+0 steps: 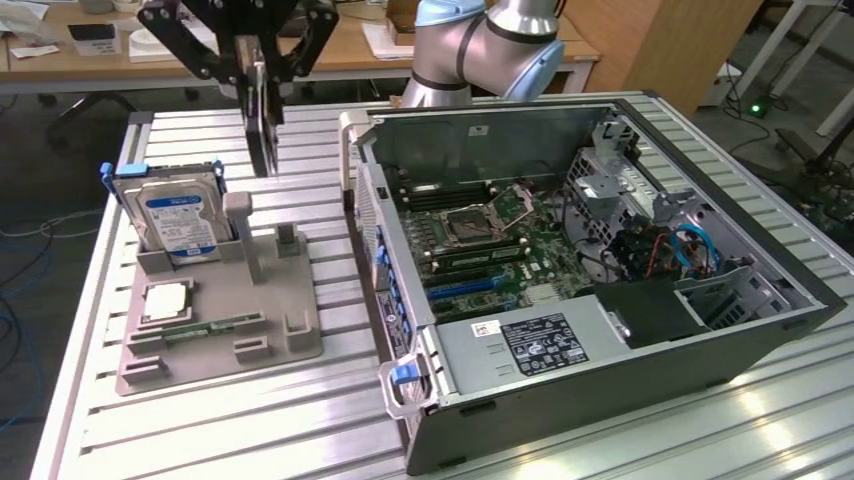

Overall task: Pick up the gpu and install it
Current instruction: 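Pick up the gpu and move the gpu toward the slot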

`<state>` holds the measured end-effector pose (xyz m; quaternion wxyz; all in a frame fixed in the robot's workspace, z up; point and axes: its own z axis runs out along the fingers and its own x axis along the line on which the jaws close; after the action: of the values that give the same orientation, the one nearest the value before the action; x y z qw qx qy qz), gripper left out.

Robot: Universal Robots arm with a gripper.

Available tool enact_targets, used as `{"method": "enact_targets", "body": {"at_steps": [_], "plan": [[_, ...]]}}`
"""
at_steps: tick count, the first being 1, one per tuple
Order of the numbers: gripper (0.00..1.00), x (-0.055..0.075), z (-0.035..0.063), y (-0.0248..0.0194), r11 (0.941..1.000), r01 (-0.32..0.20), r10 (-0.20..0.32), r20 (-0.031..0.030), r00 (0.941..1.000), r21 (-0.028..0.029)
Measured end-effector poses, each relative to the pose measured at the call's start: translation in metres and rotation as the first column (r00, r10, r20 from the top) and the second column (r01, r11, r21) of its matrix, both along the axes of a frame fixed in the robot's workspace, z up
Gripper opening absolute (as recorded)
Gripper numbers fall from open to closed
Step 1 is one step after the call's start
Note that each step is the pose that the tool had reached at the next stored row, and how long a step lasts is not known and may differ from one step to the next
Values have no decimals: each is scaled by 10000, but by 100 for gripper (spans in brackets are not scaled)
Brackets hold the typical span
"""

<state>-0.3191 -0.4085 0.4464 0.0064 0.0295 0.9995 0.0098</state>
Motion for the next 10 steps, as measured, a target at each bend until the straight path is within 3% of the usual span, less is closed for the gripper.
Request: {"method": "enact_targets", "body": {"at_steps": [6,10], "plan": [[29,0,195,0,10000,16,-16,-1,10000,8],[29,0,231,0,10000,17,-17,-2,10000,37]]}}
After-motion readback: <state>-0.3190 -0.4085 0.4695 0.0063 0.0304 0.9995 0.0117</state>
